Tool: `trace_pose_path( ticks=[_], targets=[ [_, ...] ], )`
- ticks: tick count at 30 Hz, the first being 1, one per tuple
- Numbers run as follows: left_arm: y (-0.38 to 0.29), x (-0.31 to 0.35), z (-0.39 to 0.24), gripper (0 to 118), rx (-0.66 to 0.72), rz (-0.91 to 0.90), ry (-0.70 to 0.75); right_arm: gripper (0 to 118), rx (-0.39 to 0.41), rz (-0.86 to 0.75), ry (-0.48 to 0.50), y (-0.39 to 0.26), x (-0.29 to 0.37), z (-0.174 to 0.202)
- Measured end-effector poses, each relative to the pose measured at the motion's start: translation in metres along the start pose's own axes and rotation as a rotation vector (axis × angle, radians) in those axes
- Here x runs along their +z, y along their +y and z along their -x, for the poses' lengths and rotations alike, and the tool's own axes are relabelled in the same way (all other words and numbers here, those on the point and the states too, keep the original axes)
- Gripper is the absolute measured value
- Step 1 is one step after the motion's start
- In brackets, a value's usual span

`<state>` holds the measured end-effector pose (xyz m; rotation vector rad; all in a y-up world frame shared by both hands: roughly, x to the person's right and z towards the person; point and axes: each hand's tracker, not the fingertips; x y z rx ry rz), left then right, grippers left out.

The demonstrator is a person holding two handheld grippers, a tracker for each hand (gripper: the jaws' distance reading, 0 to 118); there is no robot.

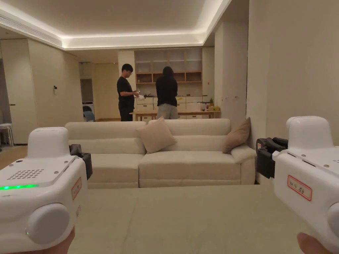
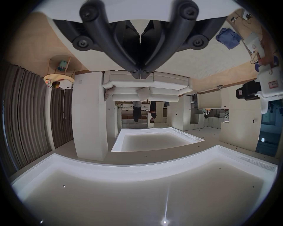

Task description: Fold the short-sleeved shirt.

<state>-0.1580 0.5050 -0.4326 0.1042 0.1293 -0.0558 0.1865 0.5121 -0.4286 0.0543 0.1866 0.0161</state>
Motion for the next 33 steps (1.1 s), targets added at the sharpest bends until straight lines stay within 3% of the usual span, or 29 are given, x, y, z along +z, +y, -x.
trace_pose_path(
  ticks=[6,33],
  targets=[
    [0.006,0.007,-0.01,0,0.049,-0.006,-0.034,0,-0.038,0.03,-0.001,-0.013,-0.011,-0.01],
    [0.01,0.0,-0.007,0,0.04,0.029,-0.034,0,-0.012,0.026,-0.013,-0.009,-0.018,-0.006]
  ],
)
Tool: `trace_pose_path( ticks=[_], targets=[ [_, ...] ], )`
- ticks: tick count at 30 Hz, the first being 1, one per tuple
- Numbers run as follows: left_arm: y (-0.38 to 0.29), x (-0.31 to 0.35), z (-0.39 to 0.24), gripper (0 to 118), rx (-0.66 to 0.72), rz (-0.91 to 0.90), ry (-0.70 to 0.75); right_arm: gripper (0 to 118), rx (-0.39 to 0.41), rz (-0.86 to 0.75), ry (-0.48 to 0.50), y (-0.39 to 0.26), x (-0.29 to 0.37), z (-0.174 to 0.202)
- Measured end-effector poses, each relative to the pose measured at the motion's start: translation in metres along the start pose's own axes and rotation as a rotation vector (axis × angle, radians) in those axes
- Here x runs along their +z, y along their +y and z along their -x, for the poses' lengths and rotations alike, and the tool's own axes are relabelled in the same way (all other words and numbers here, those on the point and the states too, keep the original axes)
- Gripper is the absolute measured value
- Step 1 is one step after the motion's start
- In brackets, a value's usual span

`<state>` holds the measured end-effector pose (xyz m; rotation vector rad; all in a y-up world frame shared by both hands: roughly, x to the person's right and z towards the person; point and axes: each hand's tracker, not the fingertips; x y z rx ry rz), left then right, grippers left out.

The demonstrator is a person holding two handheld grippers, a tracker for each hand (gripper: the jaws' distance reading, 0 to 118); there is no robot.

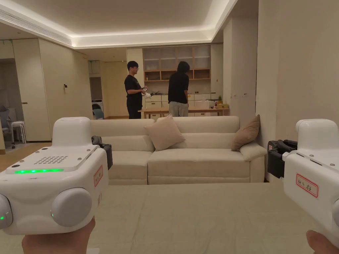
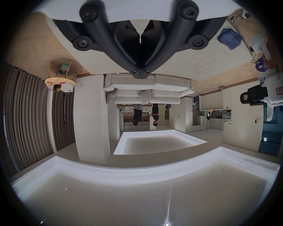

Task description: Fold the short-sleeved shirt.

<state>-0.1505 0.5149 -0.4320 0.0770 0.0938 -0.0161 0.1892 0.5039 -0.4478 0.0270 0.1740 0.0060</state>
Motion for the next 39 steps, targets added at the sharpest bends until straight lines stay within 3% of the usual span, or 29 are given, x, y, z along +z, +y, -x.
trace_pose_path(
  ticks=[39],
  targets=[
    [-0.0001,0.0024,-0.0086,0,-0.03,0.012,-0.007,0,0.021,-0.016,-0.05,-0.0016,0.0017,-0.003]
  ],
)
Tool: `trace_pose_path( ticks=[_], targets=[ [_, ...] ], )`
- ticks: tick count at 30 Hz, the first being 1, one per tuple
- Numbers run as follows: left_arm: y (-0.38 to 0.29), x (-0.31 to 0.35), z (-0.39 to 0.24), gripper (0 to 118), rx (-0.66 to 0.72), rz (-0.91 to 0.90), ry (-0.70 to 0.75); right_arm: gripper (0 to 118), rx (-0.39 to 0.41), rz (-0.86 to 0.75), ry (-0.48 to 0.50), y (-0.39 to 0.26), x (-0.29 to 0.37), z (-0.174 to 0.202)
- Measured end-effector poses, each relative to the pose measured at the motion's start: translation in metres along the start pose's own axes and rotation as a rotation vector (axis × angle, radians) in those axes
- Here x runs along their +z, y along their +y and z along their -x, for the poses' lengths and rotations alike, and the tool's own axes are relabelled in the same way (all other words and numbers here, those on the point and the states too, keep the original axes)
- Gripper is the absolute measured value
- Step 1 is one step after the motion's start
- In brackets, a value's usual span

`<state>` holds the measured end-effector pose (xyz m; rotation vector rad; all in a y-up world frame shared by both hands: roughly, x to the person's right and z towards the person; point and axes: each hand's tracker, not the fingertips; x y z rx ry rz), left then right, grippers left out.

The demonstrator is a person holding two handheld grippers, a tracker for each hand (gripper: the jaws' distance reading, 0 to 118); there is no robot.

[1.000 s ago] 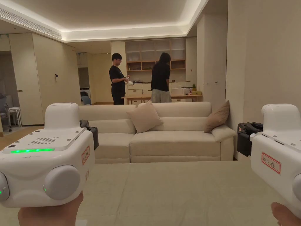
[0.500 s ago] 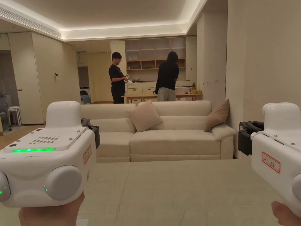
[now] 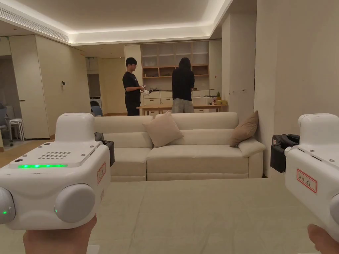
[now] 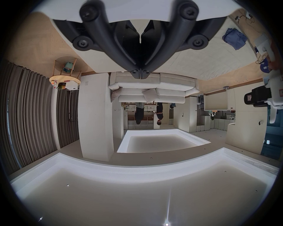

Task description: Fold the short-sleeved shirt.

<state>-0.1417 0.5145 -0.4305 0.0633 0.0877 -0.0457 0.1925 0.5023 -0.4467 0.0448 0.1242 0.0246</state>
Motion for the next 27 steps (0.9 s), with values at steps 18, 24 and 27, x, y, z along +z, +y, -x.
trace_pose_path(
  ticks=[18,24,27],
  targets=[
    [0.0,0.0,0.003,103,-0.01,0.0,0.007,112,0.03,0.003,-0.024,-0.002,-0.004,0.002],
    [0.0,0.001,0.012,103,0.016,-0.01,0.007,118,0.017,-0.045,-0.046,0.0,-0.001,0.001],
    [0.0,0.001,0.006,103,-0.053,-0.033,0.046,118,0.015,-0.058,-0.063,0.005,0.0,0.002]
  ],
)
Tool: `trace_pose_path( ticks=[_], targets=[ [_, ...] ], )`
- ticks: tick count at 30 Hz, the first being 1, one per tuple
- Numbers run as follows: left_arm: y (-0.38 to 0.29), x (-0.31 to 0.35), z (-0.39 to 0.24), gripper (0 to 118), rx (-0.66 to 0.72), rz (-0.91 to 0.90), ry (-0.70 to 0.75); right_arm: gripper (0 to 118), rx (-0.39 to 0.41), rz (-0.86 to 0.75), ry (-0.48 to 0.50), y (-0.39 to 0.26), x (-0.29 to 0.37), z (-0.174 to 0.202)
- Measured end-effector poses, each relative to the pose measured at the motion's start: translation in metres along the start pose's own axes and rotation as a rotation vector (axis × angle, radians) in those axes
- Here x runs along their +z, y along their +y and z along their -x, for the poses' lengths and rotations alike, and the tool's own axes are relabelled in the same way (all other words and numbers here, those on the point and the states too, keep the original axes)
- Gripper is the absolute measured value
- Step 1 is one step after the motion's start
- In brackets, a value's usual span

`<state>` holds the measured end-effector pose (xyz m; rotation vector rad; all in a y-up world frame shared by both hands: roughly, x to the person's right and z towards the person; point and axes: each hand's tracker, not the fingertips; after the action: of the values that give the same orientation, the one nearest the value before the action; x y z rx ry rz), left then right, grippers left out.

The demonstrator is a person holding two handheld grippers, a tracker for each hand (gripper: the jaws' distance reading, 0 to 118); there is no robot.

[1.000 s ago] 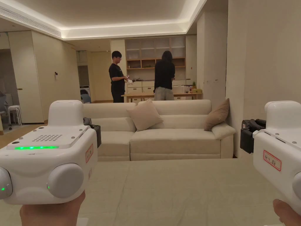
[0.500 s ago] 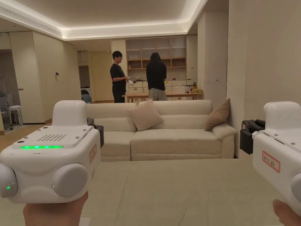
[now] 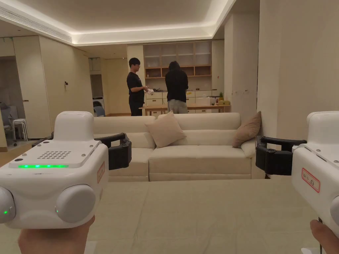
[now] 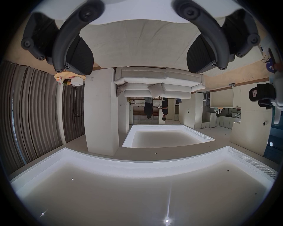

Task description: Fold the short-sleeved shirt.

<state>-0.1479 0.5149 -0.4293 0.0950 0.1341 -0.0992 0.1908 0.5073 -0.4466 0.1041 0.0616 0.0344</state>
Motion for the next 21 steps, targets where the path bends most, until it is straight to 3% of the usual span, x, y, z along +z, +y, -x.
trace_pose_path(
  ticks=[21],
  targets=[
    [0.0021,0.0006,-0.0012,103,0.026,-0.004,0.003,118,0.009,-0.004,-0.025,-0.0036,0.0012,-0.0014]
  ],
)
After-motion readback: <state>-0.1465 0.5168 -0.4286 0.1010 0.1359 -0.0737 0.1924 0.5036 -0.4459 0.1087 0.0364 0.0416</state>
